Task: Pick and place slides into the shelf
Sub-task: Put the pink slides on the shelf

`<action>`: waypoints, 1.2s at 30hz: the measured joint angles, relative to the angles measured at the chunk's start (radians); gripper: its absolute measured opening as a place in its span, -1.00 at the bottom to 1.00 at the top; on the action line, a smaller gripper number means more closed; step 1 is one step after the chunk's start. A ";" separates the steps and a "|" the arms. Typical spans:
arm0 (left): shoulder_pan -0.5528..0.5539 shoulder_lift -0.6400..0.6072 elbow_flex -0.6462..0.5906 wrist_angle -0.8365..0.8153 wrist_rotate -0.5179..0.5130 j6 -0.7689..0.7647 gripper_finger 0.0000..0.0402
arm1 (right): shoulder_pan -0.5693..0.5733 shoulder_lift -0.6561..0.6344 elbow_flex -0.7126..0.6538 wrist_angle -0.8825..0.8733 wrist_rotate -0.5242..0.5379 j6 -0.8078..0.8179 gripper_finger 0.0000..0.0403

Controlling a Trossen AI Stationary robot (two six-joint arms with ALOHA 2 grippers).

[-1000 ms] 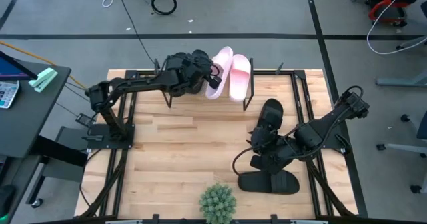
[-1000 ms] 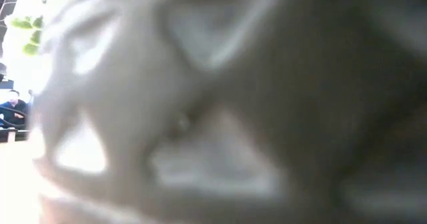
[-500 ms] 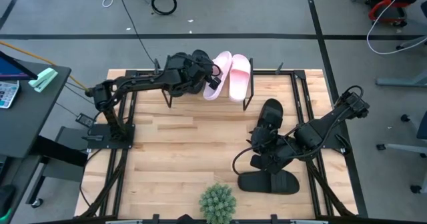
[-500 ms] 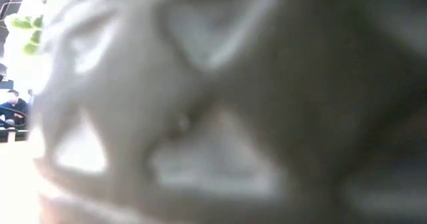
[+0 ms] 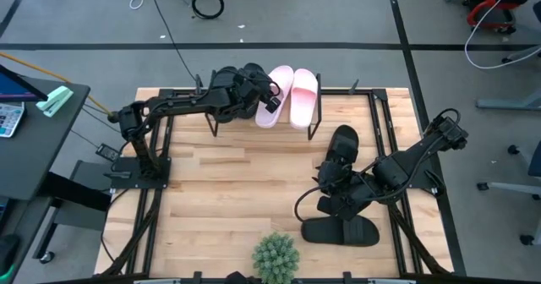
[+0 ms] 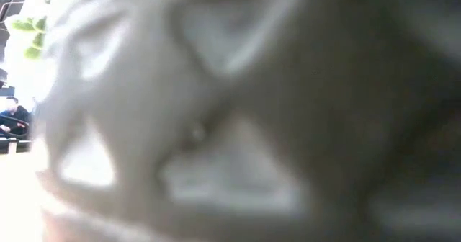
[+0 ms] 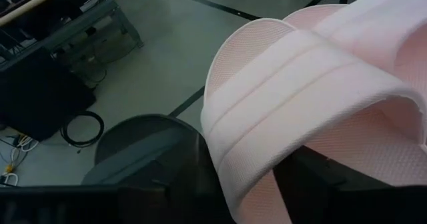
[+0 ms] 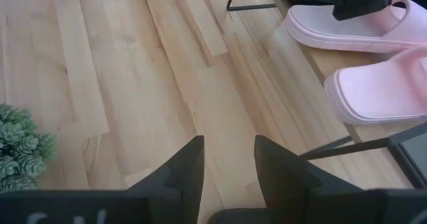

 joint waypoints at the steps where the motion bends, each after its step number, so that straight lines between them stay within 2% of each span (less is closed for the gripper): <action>1: 0.000 0.000 0.000 0.000 0.000 0.000 -0.03 | 0.000 0.000 0.000 0.000 0.000 0.000 -0.32; 9: -0.042 -0.001 0.000 0.039 0.000 0.000 0.08 | 0.000 0.000 0.000 0.000 0.000 0.001 -0.32; 19: -0.127 -0.054 0.001 0.050 0.000 0.072 -0.09 | 0.014 0.000 0.000 0.000 0.000 0.028 -0.32; 24: -0.167 -0.108 0.001 0.033 0.001 0.184 -0.32 | 0.045 0.000 0.000 0.000 -0.001 0.043 -0.32; 27: -0.179 -0.147 0.002 -0.036 0.028 0.184 -0.59 | 0.066 0.000 0.000 -0.001 0.000 0.070 -0.32; 30: -0.175 -0.166 0.003 -0.168 0.107 0.190 -0.90 | 0.086 0.000 0.000 0.000 0.001 0.080 -0.32; 34: -0.146 -0.163 0.000 -0.220 0.187 0.149 -0.94 | 0.103 0.000 0.000 0.002 0.003 0.080 -0.32; 36: -0.123 -0.151 0.002 -0.201 0.271 0.126 -0.97 | 0.104 0.000 0.000 0.002 0.003 0.080 -0.32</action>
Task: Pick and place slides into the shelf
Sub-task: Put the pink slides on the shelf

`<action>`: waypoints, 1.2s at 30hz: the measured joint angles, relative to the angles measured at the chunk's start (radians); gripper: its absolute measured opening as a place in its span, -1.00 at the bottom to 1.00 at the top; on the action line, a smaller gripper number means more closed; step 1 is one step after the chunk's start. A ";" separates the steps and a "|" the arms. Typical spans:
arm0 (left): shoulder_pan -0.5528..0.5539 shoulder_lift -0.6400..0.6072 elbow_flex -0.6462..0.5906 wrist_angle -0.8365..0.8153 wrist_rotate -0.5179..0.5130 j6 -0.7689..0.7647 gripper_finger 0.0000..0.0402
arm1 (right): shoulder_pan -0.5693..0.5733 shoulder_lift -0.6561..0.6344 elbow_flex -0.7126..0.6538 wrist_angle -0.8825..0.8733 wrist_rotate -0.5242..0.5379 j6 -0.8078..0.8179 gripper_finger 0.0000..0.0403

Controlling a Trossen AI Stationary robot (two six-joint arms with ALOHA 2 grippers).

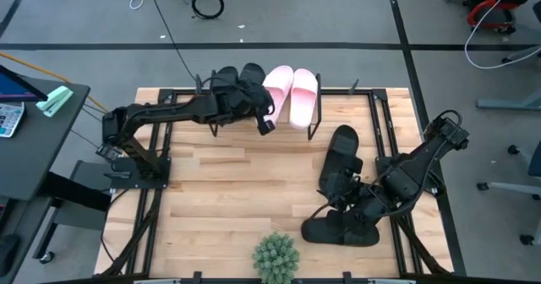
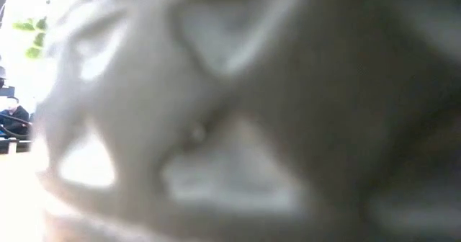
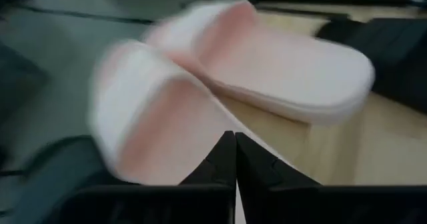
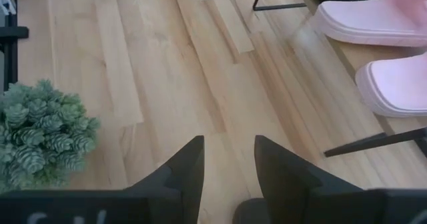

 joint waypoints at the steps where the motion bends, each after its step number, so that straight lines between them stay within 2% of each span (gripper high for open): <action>1: 0.012 0.007 -0.002 -0.001 0.042 -0.001 -0.97 | -0.001 0.000 0.000 0.001 0.002 0.002 -0.32; 9: 0.080 0.079 -0.001 0.058 0.070 -0.041 -0.98 | -0.001 0.000 0.000 -0.002 0.027 0.022 -0.32; 26: 0.108 0.206 -0.002 0.247 0.068 0.004 -0.99 | -0.002 0.000 0.000 -0.009 0.028 0.015 -0.32; 36: 0.142 0.224 -0.002 0.330 0.071 -0.011 -0.99 | -0.002 0.000 0.000 -0.009 0.028 0.015 -0.32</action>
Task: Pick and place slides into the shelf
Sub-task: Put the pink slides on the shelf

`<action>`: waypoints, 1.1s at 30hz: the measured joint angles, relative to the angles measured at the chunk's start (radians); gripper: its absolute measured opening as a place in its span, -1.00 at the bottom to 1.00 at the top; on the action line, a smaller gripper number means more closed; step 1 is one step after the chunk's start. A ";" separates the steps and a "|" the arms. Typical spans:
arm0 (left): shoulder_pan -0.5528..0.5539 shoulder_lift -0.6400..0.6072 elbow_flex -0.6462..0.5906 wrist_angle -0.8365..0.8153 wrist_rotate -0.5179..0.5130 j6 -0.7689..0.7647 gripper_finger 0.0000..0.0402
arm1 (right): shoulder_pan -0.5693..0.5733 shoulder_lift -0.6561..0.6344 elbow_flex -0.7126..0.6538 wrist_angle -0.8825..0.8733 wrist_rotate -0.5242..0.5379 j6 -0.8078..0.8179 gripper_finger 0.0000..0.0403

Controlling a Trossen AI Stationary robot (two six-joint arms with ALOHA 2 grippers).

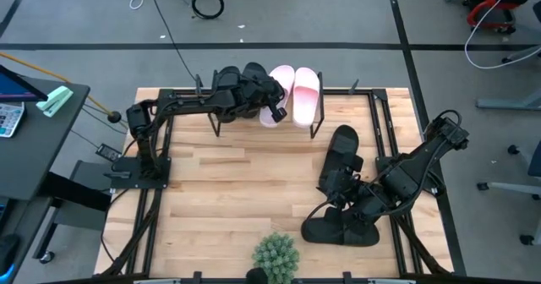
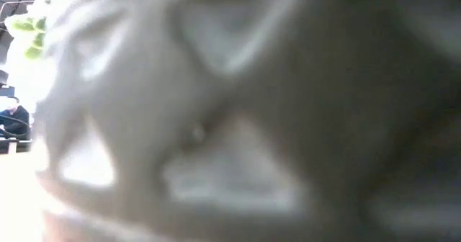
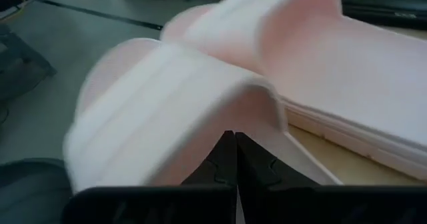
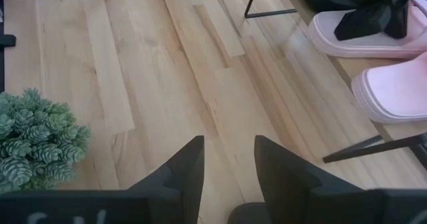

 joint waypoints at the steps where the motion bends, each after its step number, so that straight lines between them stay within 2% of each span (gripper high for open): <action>1: 0.003 -0.005 0.001 0.002 -0.001 0.000 -0.99 | 0.000 0.000 0.000 0.000 0.000 0.000 -0.32; 11: 0.010 -0.006 0.108 -0.022 -0.001 -0.007 -0.99 | 0.000 0.000 0.000 0.000 0.000 0.000 -0.32; 22: 0.006 0.017 0.109 -0.083 -0.002 -0.036 -0.97 | 0.000 0.000 0.000 0.000 0.000 0.000 -0.32; 33: 0.009 0.040 0.109 -0.138 -0.003 0.142 -0.98 | 0.000 0.000 0.000 0.000 -0.001 0.003 -0.32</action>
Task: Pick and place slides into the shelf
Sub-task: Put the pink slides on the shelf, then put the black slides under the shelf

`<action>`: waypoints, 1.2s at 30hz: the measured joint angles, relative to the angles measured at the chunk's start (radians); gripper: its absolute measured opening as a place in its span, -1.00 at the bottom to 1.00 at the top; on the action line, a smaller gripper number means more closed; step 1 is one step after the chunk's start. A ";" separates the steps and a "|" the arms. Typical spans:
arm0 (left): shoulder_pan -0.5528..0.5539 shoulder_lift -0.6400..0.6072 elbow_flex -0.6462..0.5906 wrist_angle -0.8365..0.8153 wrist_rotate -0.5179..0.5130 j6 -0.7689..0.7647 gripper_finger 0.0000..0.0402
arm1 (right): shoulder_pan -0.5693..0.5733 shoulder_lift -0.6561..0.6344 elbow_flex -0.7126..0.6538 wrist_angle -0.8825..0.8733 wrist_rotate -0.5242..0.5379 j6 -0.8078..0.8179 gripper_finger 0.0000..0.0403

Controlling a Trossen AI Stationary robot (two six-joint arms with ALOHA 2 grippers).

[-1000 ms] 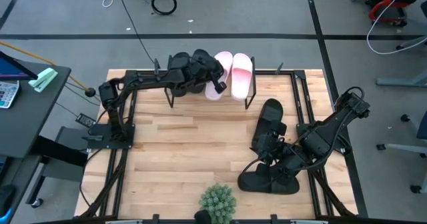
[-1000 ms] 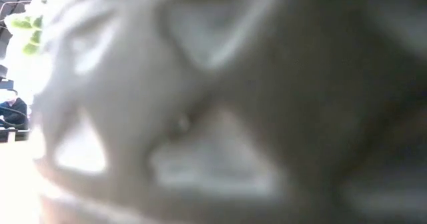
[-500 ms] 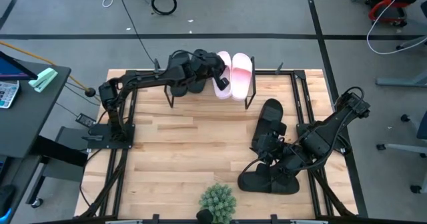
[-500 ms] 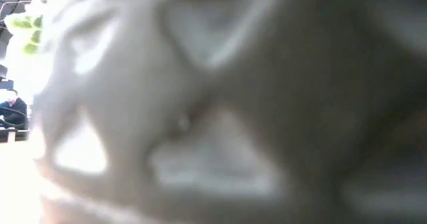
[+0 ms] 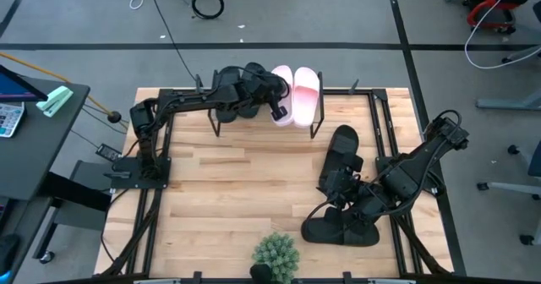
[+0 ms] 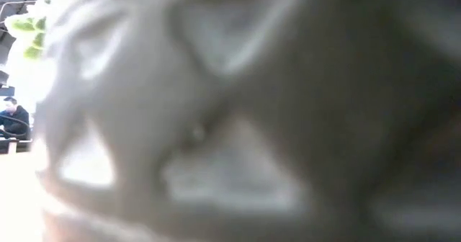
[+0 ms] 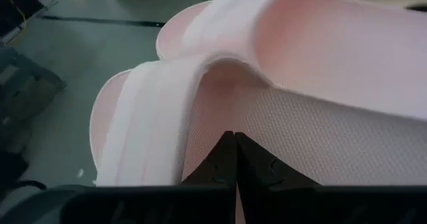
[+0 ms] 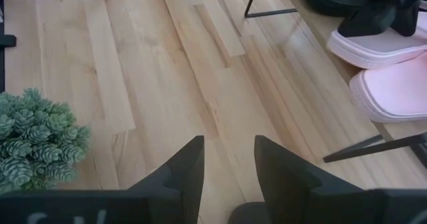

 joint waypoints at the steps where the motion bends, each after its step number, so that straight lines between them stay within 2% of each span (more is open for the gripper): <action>1: 0.003 -0.005 0.000 -0.011 0.000 0.013 -0.97 | 0.000 0.000 0.000 0.000 0.000 0.002 -0.32; 9: 0.036 -0.024 0.000 -0.105 -0.025 0.031 -0.98 | 0.000 0.000 0.000 -0.002 0.001 -0.001 -0.32; 21: 0.028 -0.024 -0.001 -0.071 -0.019 0.010 -0.98 | 0.000 0.000 0.000 0.000 0.001 -0.001 -0.32; 31: -0.056 -0.034 -0.002 -0.158 -0.020 -0.024 -0.90 | 0.000 0.000 0.000 0.000 0.001 0.001 -0.32; 36: -0.123 -0.109 -0.002 -0.212 -0.022 -0.022 -0.91 | 0.006 0.004 -0.034 0.020 0.002 0.049 -0.32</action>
